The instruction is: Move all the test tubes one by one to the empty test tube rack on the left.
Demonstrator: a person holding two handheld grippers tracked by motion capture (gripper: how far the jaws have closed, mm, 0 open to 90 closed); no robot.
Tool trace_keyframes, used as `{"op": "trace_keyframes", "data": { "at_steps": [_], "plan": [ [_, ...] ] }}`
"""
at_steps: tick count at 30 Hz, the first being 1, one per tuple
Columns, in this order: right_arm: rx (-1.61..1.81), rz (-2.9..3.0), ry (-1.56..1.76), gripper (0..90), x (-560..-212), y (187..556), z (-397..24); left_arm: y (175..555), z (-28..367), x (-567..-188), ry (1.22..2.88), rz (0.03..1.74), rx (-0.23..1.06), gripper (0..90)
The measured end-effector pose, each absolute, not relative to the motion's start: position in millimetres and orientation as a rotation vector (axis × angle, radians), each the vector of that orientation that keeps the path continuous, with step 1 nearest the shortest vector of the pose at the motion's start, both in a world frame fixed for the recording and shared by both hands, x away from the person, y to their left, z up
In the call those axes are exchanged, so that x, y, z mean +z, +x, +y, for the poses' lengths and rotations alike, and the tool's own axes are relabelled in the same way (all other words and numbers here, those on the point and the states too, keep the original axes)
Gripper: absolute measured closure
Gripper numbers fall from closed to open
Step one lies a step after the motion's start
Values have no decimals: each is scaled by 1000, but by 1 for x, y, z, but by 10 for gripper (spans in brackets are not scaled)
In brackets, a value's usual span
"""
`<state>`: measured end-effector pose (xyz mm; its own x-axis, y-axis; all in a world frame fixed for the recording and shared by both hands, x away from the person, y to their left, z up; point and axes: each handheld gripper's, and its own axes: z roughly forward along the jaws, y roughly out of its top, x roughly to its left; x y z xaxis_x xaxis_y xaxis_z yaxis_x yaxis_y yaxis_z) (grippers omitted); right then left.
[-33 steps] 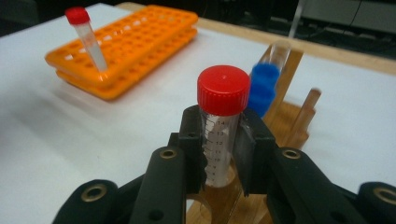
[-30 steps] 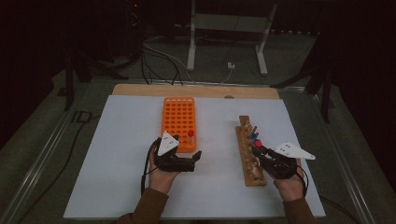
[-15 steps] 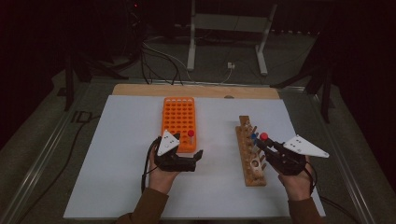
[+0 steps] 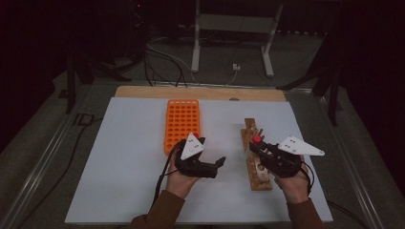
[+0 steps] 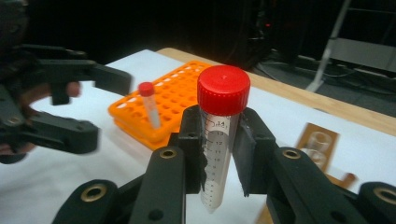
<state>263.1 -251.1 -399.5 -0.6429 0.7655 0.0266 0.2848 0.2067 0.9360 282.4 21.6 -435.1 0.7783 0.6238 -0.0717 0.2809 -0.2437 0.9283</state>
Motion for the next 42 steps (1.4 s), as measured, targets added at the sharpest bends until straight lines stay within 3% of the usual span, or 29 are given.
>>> {"op": "trace_keyframes", "data": {
  "at_steps": [7, 11, 22, 26, 34, 38, 42],
  "plan": [
    [1454, 2083, 948, 746, -402, 263, -238, 282, 3, -434, 1863, 650, 356, 176],
    [1479, 2102, 937, 746, -403, 263, -233, 279, -7, -434, 1885, 618, 362, 260],
    [1491, 2164, 899, 746, -409, 260, -218, 276, -16, -435, 1924, 546, 321, 709],
    [1490, 2172, 899, 738, -411, 260, -217, 275, -17, -435, 1938, 539, 324, 749],
    [1607, 2147, 901, 302, -409, 260, -228, 280, -9, -438, 1944, 603, 359, 754],
    [1587, 2115, 935, 154, -408, 260, -236, 282, 1, -438, 1926, 632, 377, 754],
    [1562, 2092, 959, 74, -409, 260, -243, 285, 11, -437, 1906, 673, 397, 754]
  ]
}}
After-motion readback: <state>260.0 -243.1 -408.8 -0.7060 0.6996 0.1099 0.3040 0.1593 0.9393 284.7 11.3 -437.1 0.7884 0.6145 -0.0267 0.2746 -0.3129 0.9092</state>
